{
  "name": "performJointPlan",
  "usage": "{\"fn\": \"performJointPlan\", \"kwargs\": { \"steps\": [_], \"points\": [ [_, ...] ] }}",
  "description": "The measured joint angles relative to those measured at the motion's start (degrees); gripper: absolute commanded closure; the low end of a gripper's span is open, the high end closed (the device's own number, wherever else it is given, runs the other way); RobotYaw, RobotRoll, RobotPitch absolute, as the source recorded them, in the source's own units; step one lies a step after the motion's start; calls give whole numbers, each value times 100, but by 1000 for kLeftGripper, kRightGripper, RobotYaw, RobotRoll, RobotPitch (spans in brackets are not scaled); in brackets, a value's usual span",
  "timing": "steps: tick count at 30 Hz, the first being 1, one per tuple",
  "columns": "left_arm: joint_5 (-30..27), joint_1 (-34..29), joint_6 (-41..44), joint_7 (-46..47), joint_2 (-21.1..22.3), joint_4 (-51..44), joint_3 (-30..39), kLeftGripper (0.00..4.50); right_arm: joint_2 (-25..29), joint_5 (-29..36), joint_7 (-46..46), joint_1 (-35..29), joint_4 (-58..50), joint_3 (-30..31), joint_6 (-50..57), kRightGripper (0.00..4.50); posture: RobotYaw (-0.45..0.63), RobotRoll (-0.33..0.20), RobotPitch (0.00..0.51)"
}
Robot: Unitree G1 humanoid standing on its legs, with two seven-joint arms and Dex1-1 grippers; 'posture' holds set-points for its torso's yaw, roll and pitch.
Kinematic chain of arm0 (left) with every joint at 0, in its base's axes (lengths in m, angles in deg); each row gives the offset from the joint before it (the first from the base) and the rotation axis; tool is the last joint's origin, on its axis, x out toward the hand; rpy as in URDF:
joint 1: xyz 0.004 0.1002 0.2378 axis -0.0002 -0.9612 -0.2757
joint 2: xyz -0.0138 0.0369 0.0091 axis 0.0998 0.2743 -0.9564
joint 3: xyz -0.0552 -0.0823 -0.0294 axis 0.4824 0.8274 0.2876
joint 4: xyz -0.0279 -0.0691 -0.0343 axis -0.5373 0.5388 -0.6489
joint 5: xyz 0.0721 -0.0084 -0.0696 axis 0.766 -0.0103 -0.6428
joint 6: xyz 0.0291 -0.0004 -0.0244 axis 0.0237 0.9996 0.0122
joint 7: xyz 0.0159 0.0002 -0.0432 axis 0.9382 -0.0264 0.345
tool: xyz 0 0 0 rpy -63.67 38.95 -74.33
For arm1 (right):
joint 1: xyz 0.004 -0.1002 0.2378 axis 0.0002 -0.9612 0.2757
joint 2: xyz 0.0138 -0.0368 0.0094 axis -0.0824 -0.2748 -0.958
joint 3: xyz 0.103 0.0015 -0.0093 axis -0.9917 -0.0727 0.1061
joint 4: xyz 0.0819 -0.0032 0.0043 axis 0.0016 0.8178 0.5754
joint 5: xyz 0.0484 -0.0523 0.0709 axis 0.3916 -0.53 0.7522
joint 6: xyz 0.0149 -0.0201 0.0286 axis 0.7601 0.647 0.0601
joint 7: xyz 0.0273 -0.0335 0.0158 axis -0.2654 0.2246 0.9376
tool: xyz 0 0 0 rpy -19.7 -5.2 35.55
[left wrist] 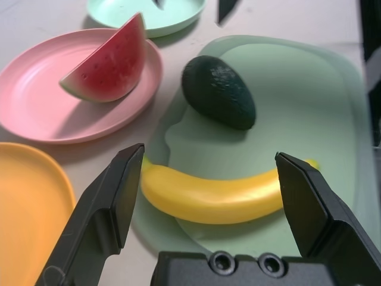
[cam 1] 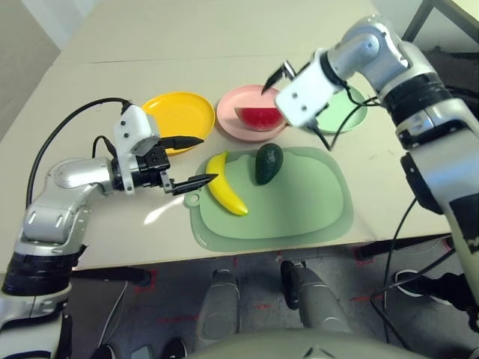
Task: Place the fruits into color-matched plates.
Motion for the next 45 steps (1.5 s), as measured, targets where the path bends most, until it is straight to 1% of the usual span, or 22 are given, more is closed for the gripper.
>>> {"fn": "performJointPlan", "kwargs": {
  "steps": [4,7,10,15,18,23,32,35,38,39,40,41,45],
  "points": [
    [22,77,-117,-136,31,112,0,0,49,148,138,-163,-626,3,161,13,40,0,199],
    [29,80,-138,-142,64,122,0,0,25,122,101,-387,-736,35,256,13,53,0,198],
    [27,73,-136,-137,119,111,8,0,-146,-24,-121,-390,-714,59,355,13,62,0,200],
    [14,31,-84,-81,217,58,66,0,-276,-267,-372,-305,-492,125,357,13,81,0,203],
    [-12,-41,-44,-30,225,-38,128,0,-365,-365,-416,-313,-341,261,321,13,93,0,203],
    [-67,-132,22,64,222,-220,136,0,-537,-514,-578,-313,-52,305,286,13,99,0,202],
    [-265,50,142,178,204,-225,189,0,-792,-894,-903,-484,427,574,176,13,99,0,202],
    [-266,47,147,178,204,-224,188,0,-814,-922,-985,-487,530,595,177,13,103,0,204],
    [-275,27,147,178,204,-226,188,0,-840,-926,-1016,-475,623,595,198,594,103,0,204],
    [-285,18,149,178,204,-227,188,0,-851,-928,-1023,-475,662,595,208,896,104,0,205],
    [-293,8,152,178,204,-227,188,0,-866,-930,-1037,-475,704,596,219,1302,104,0,205],
    [-298,-2,154,178,204,-230,189,0,-867,-930,-1038,-475,710,596,227,1469,104,0,205],
    [-305,-23,155,177,205,-230,189,0,-864,-903,-968,-475,709,594,276,1468,95,0,205]
  ]
}}
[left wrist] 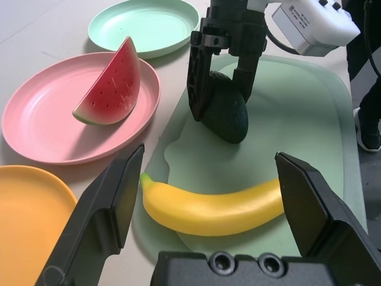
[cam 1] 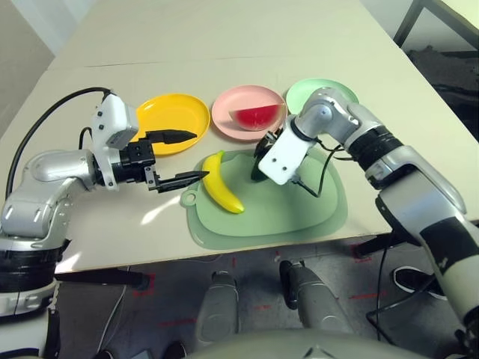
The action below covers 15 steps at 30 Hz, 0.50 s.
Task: Place the fruits into color-matched plates.
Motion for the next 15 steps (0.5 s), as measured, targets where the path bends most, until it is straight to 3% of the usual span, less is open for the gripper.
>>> {"fn": "performJointPlan", "kwargs": {
  "steps": [7,11,15],
  "points": [
    [7,9,-2,21,-28,1,-2,0,162,276,460,14,-96,-67,330,1468,86,0,202],
    [-58,36,68,153,-158,-6,-2,0,549,400,624,588,117,-317,618,1468,73,0,199],
    [-68,178,90,343,-343,-66,-30,0,806,213,212,1063,701,-415,846,1468,54,0,197]
  ]
}}
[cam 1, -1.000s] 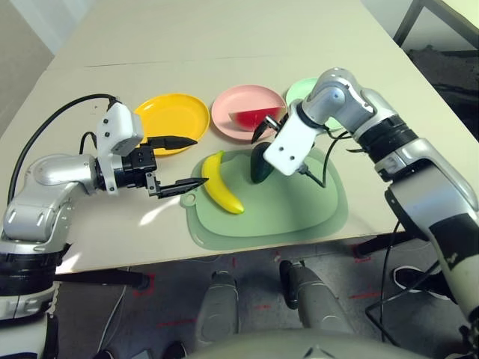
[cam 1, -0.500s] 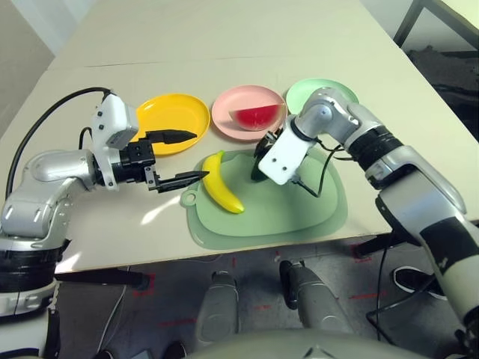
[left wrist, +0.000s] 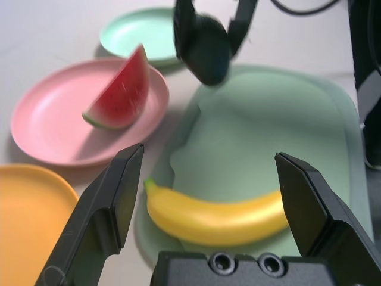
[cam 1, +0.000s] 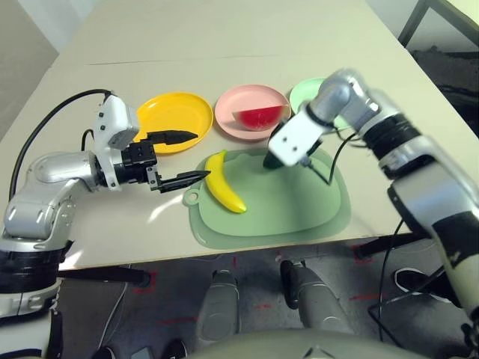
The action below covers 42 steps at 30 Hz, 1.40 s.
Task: Place the fruits into color-matched plates.
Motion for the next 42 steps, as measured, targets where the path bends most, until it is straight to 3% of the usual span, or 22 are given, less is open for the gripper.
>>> {"fn": "performJointPlan", "kwargs": {
  "steps": [9,16,23,27,33,36,40,42],
  "points": [
    [39,296,70,213,-235,5,-243,0,75,-1300,-2496,218,1604,269,934,1468,49,0,197],
    [106,344,382,571,-147,20,-193,0,-208,-1562,-3265,-76,1848,289,1449,1468,70,0,201],
    [391,375,951,1435,-160,-46,-157,0,-285,-1561,-3394,-123,1864,268,1593,1468,76,0,201],
    [418,392,1040,1560,-247,-178,-227,0,-362,-1551,-3529,-191,1863,220,1653,75,71,0,199],
    [529,313,973,1419,-227,-171,-250,0,-189,-1546,-3464,-167,1853,78,1584,30,64,0,195],
    [683,310,866,1328,-127,-49,-270,0,49,-1485,-2993,14,1798,19,1320,30,62,0,196],
    [787,316,707,1134,-48,30,-310,0,240,-989,-2065,325,1499,-370,995,30,57,0,200],
    [858,323,537,972,14,77,-368,0,260,-422,-1299,333,1123,-777,1082,30,53,0,201]
  ]
}}
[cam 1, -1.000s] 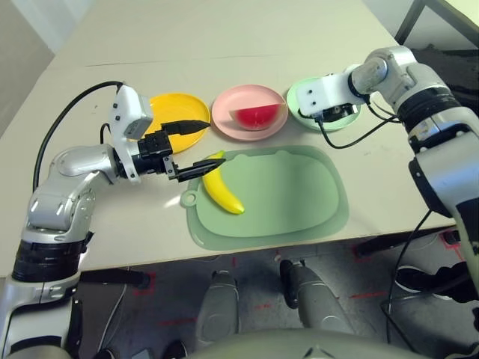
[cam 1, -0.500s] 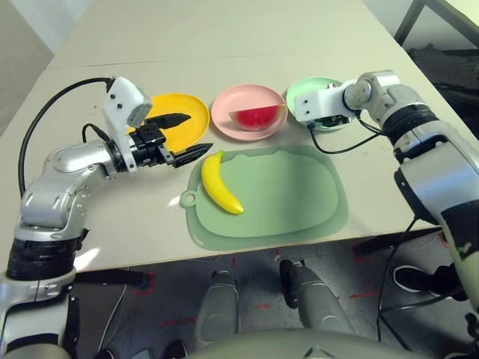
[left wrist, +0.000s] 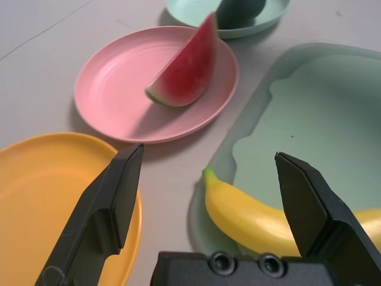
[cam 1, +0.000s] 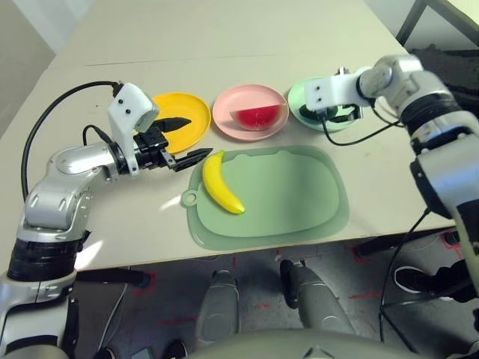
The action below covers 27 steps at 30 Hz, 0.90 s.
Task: Place the fruits into color-matched plates.
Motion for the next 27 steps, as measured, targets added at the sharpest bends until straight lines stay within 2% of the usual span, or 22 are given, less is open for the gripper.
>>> {"fn": "performJointPlan", "kwargs": {
  "steps": [2,5,6,11,14,17,21,27],
  "points": [
    [107,10,-250,-215,140,109,-54,0,-26,737,896,-220,-694,-481,409,30,52,0,200],
    [495,67,-868,-615,498,337,-257,0,2,1781,1827,-1210,-2165,-1001,1465,30,48,0,199],
    [601,80,-1034,-723,602,414,-307,0,4,1987,1951,-1567,-2494,-1085,1747,30,48,0,199],
    [1094,436,-2273,-1692,981,958,-748,0,-13,3679,2026,-4242,-5283,-1698,4078,30,25,0,198],
    [1214,689,-2775,-2125,1001,1213,-955,0,34,4218,1801,-4913,-6307,-1842,4748,30,3,0,196],
    [1407,1149,-3369,-2619,898,1551,-1302,0,18,4732,1544,-5711,-7035,-2040,5062,30,-1,0,196],
    [1645,1644,-4018,-3085,598,1913,-1747,0,-120,5024,1255,-6191,-7153,-2101,5027,30,-16,0,196],
    [2290,2039,-4847,-3308,283,2579,-2280,0,-146,4841,1098,-6484,-6957,-2083,3620,30,-47,0,194]
  ]
}}
